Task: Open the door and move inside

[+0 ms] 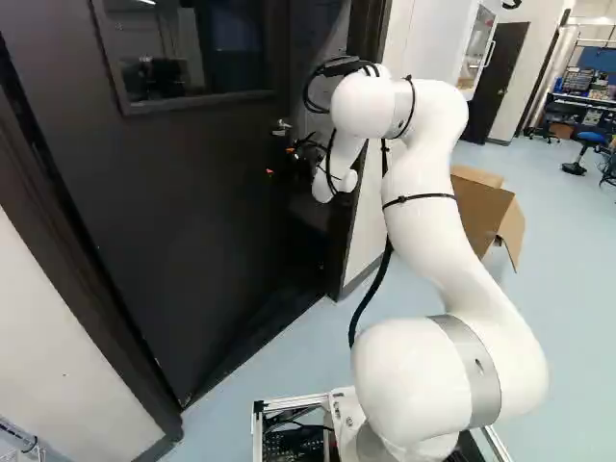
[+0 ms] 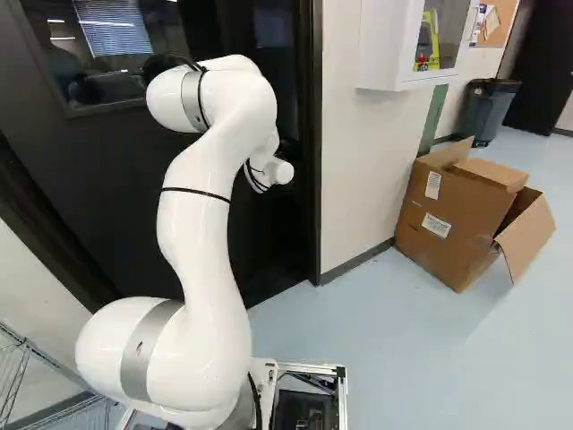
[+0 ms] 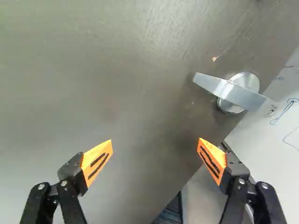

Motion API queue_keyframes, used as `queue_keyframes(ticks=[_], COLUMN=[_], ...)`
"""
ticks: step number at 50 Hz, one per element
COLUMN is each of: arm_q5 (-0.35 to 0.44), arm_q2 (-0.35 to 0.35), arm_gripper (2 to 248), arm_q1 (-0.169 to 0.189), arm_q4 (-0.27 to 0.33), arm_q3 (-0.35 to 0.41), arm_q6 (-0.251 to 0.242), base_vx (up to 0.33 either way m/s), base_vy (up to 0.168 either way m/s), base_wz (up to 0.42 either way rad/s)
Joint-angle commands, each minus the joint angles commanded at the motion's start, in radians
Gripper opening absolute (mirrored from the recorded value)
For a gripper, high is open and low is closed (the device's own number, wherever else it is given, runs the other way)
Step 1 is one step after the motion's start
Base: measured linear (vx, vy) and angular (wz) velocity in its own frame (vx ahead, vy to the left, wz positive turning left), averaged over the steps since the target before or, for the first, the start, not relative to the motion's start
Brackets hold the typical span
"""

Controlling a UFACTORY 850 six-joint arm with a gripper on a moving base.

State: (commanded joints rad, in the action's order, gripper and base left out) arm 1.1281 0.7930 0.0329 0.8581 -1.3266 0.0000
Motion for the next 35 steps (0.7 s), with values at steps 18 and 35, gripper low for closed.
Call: queue_keyframes(ticks=[18, 35], arm_q5=[0.000, 0.000], arm_q2=[-0.080, -0.148], arm_gripper=[247, 247], arm_q1=[-0.012, -0.032], arm_q4=[0.000, 0.000], arm_q3=[0.117, 0.216], arm_q6=[0.000, 0.000], base_vx=[0.000, 0.000], base_vy=[0.000, 0.000], base_wz=[0.000, 0.000])
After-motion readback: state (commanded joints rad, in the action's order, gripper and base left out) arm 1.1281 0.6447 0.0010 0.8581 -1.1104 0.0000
